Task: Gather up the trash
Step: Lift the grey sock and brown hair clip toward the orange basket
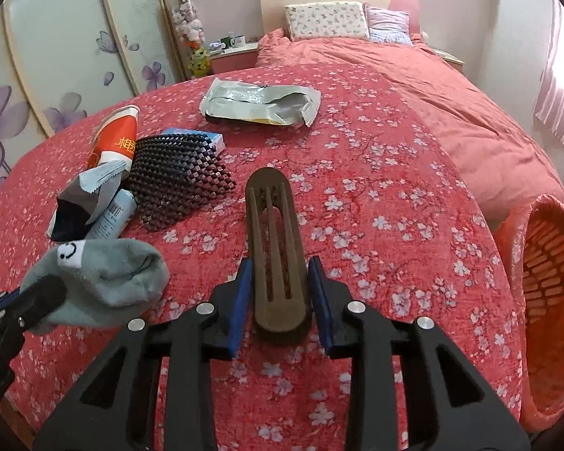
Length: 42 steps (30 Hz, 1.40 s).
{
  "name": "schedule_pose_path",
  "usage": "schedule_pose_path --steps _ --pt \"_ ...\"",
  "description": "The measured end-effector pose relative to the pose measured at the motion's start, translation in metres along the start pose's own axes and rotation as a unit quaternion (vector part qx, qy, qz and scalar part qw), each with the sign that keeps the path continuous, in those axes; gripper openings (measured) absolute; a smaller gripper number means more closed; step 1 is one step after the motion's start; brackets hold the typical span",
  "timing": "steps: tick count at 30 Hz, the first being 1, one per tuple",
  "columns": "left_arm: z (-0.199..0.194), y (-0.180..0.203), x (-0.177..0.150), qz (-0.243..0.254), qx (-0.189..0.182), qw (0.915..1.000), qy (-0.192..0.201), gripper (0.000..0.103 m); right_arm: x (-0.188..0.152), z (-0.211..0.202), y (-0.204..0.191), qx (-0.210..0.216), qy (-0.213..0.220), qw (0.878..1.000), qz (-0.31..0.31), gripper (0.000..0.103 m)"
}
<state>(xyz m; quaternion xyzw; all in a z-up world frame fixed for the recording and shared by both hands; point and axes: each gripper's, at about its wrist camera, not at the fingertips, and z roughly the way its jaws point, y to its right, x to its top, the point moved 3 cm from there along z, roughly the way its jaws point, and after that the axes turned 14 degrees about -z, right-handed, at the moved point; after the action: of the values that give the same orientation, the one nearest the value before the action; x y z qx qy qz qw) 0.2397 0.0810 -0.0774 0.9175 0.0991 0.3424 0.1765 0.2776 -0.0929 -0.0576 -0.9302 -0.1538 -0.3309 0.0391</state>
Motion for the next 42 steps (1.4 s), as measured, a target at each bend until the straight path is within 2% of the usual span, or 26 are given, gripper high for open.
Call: schedule_pose_path --steps 8,19,28,36,42 --pt "-0.007 0.011 -0.003 0.005 -0.012 0.9999 0.005 0.010 -0.014 -0.022 0.012 -0.004 0.017 1.000 0.015 0.029" --pt "-0.022 0.046 -0.003 0.023 -0.035 0.9990 0.017 0.010 -0.020 -0.075 0.046 -0.029 0.073 0.996 0.046 0.029" --pt "-0.027 0.104 -0.008 0.039 -0.077 0.9961 0.015 0.010 -0.038 -0.128 0.085 -0.080 0.126 0.985 0.087 0.029" --pt "-0.028 0.169 -0.021 0.074 -0.126 0.9892 0.008 0.010 -0.056 -0.164 0.122 -0.131 0.159 0.970 0.127 0.029" --pt "-0.026 0.206 -0.028 0.090 -0.157 0.9835 -0.003 0.010 -0.071 -0.181 0.150 -0.153 0.173 0.961 0.154 0.029"
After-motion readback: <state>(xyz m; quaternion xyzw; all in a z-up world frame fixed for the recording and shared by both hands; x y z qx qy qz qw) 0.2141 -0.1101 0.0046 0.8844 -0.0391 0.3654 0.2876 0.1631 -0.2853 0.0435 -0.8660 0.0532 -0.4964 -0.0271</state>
